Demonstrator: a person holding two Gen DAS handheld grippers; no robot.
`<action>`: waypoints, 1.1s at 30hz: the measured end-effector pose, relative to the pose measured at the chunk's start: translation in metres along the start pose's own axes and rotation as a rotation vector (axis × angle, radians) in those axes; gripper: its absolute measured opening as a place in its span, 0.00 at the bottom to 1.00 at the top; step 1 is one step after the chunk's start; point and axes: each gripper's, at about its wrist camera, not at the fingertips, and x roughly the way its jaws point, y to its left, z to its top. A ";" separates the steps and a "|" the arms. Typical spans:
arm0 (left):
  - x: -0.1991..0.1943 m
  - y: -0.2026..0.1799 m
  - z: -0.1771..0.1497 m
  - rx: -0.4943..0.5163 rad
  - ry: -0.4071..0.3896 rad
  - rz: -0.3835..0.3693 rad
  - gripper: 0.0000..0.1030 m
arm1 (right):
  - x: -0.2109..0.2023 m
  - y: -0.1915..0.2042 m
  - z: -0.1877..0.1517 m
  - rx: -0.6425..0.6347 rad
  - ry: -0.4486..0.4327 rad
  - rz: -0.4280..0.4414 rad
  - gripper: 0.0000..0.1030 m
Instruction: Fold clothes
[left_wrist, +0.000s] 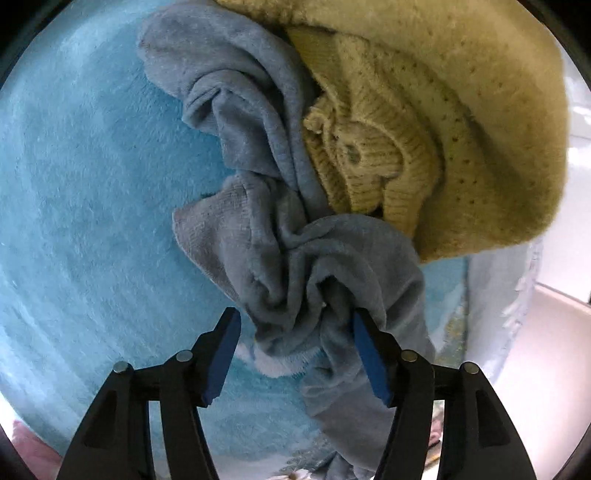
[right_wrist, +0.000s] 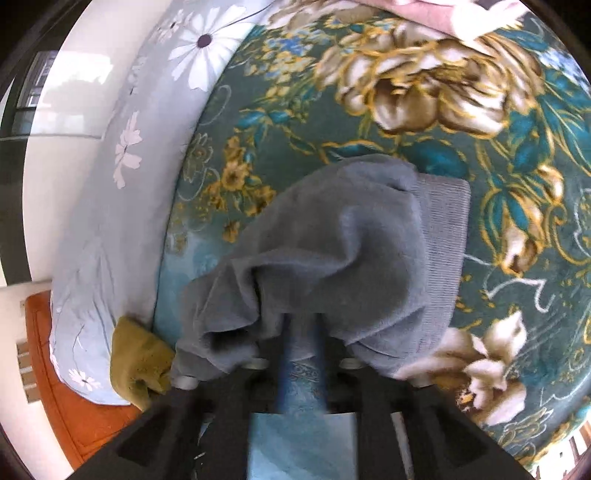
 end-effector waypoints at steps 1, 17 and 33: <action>0.002 -0.003 0.002 -0.004 0.002 0.006 0.61 | -0.005 -0.005 -0.001 0.013 -0.016 -0.013 0.53; -0.090 -0.089 -0.040 0.383 -0.174 -0.050 0.13 | 0.005 -0.065 -0.004 0.299 -0.011 0.014 0.76; -0.185 0.071 -0.068 0.231 -0.306 0.118 0.13 | 0.003 -0.075 0.002 0.317 -0.015 0.089 0.76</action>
